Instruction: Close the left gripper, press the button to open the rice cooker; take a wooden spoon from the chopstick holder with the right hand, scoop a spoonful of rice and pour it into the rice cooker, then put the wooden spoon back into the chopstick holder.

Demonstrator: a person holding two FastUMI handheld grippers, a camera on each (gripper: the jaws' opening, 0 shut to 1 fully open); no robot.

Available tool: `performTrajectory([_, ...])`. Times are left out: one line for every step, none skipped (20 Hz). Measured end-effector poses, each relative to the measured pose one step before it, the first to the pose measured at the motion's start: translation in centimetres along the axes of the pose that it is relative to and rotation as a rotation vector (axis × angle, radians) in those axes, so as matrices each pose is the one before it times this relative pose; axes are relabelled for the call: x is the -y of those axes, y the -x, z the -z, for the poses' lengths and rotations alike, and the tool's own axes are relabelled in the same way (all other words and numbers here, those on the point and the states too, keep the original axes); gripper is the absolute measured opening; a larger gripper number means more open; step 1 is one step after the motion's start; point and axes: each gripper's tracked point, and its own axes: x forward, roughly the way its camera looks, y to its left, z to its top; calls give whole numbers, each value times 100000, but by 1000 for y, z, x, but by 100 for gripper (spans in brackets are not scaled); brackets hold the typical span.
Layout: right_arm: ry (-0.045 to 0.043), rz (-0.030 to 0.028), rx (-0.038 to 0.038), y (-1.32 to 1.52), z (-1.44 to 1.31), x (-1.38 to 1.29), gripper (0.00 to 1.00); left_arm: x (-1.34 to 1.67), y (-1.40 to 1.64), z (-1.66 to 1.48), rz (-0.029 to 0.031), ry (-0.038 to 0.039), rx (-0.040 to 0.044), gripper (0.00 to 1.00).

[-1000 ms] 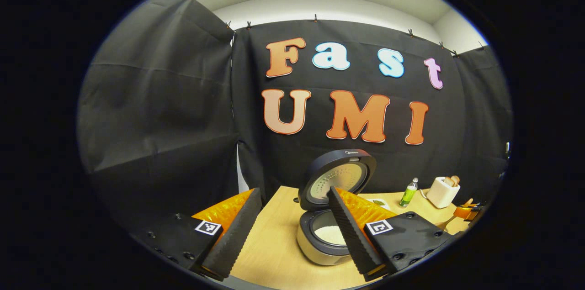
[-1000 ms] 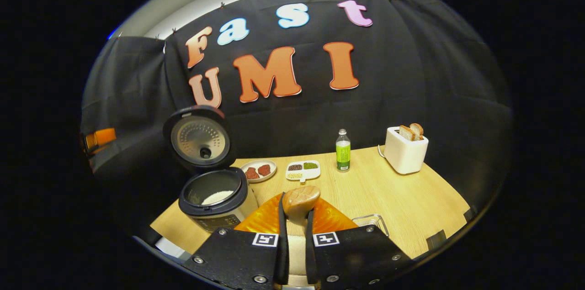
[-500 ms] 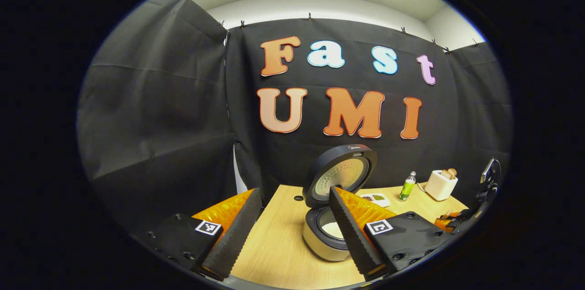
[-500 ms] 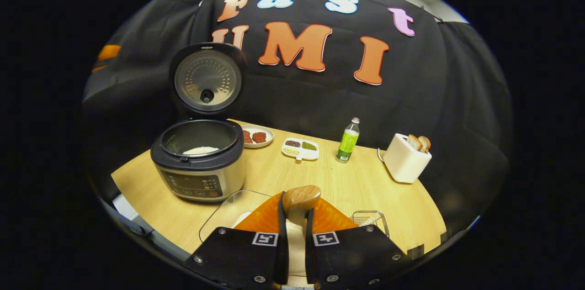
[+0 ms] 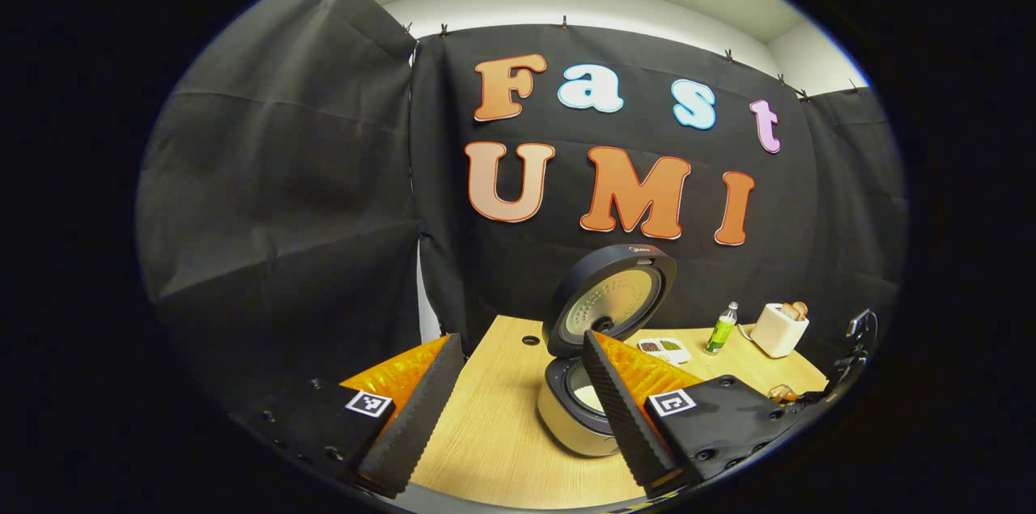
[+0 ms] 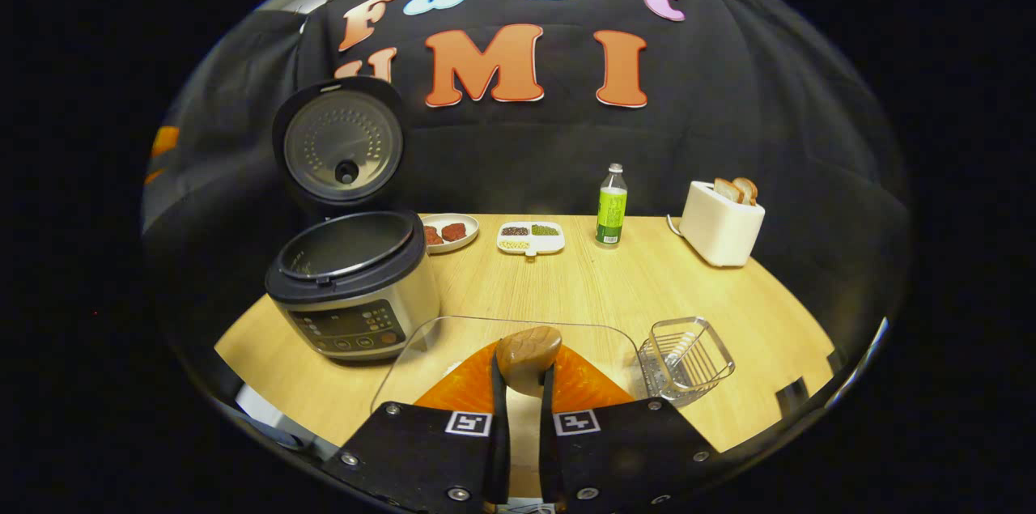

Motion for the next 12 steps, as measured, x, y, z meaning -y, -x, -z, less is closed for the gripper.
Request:
performTrajectory([-6741,-2436,-476,145,144,-660,14,2,-12,-7,82,607,-240,98])
performTrajectory([-7371,-2027,142,-195,262,-811,13,47,-63,-84,155,629,83,98])
performTrajectory([-7533,-3267,-1596,-18,432,-954,14,120,111,127,348,545,180,100])
performTrajectory([-8138,-3057,264,-239,163,-961,14,142,30,-56,304,153,128,99])
performTrajectory([-6592,-2628,-1238,-422,519,-655,13,109,4,31,126,-191,109,98])
performTrajectory([-4379,-279,870,62,74,-58,14,33,19,-32,86,-261,15,98])
performTrajectory([-2863,1287,1810,-40,-404,469,14,88,135,114,267,-25,-8,98])
performTrajectory([-3269,636,-439,29,16,381,13,172,45,-18,520,158,-118,98])
performTrajectory([-4124,778,279,49,-199,360,14,167,20,36,387,178,-57,98])
performTrajectory([-4537,469,-430,-113,-100,563,14,99,47,53,295,95,-74,97])
performTrajectory([-6301,1255,-691,-89,-173,730,13,-47,-89,278,97,83,-279,98])
performTrajectory([-7874,1591,-1151,-108,-192,716,14,-71,-69,79,176,282,-365,98])
